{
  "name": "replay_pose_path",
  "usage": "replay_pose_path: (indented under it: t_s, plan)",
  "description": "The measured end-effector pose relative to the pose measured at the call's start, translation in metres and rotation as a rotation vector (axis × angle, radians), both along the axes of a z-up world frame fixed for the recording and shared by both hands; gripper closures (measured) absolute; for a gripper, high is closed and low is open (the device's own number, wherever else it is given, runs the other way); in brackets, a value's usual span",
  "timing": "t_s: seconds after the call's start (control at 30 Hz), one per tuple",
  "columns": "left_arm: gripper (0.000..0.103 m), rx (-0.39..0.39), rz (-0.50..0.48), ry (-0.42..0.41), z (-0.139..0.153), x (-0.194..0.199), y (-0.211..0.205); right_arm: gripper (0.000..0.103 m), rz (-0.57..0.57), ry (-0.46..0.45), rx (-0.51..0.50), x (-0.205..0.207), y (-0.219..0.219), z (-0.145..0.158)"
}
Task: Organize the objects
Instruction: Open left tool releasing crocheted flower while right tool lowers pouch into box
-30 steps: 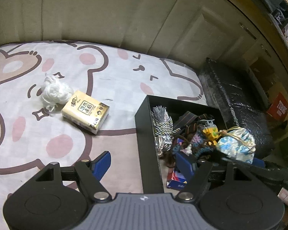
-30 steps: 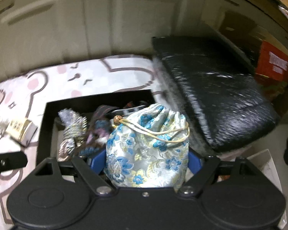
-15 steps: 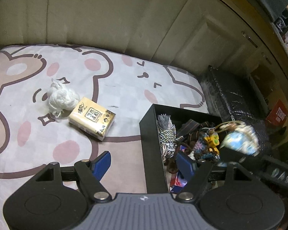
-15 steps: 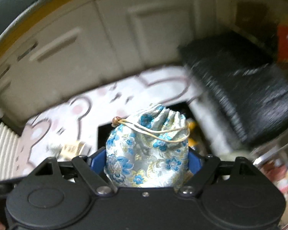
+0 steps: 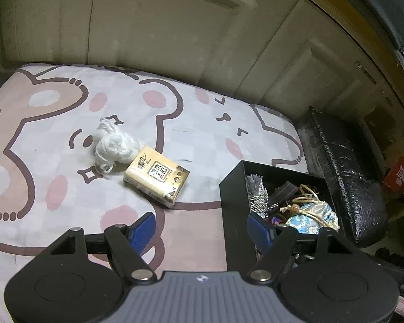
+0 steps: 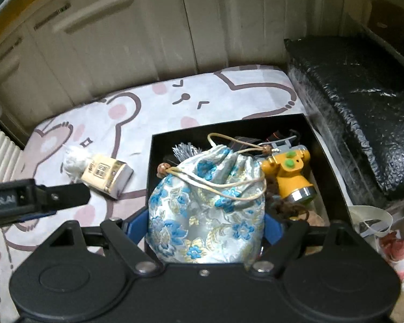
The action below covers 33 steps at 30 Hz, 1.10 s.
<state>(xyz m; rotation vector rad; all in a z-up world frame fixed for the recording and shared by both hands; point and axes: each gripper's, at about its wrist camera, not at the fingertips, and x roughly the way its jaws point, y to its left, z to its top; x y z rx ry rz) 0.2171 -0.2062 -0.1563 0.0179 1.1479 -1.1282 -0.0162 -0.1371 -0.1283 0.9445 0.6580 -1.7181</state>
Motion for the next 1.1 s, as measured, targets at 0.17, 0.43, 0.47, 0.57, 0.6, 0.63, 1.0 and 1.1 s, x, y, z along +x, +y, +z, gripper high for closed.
replay_pose_path:
  t_s: [0.17, 0.43, 0.47, 0.57, 0.6, 0.63, 1.0, 1.1]
  plan:
    - [0.027, 0.002, -0.005, 0.003, 0.000, 0.000, -0.001, 0.007, -0.005, -0.003, -0.017, -0.001, 0.006, 0.009]
    - [0.027, 0.000, -0.019, -0.002, 0.001, -0.002, -0.001, 0.056, -0.052, -0.076, -0.035, -0.012, 0.010, 0.013]
    - [0.027, 0.001, -0.021, -0.004, 0.001, -0.002, -0.001, 0.070, -0.049, -0.084, -0.024, -0.012, 0.010, 0.010]
    - [0.027, 0.006, -0.031, -0.017, 0.001, -0.004, -0.001, 0.079, -0.038, -0.075, 0.006, -0.009, 0.007, 0.002]
    - [0.027, 0.009, -0.036, -0.023, 0.001, -0.005, -0.002, 0.080, -0.031, -0.056, 0.011, -0.007, 0.006, 0.000]
    - [0.027, 0.010, -0.041, -0.031, 0.002, -0.007, -0.002, 0.081, -0.026, -0.045, 0.016, -0.006, 0.005, -0.002]
    - [0.027, 0.026, -0.080, -0.094, 0.008, -0.014, -0.001, 0.074, -0.051, -0.015, -0.036, -0.008, 0.015, 0.017]
    - [0.027, 0.024, -0.084, -0.120, 0.012, -0.016, 0.001, 0.074, -0.066, 0.019, -0.068, -0.009, 0.021, 0.028]
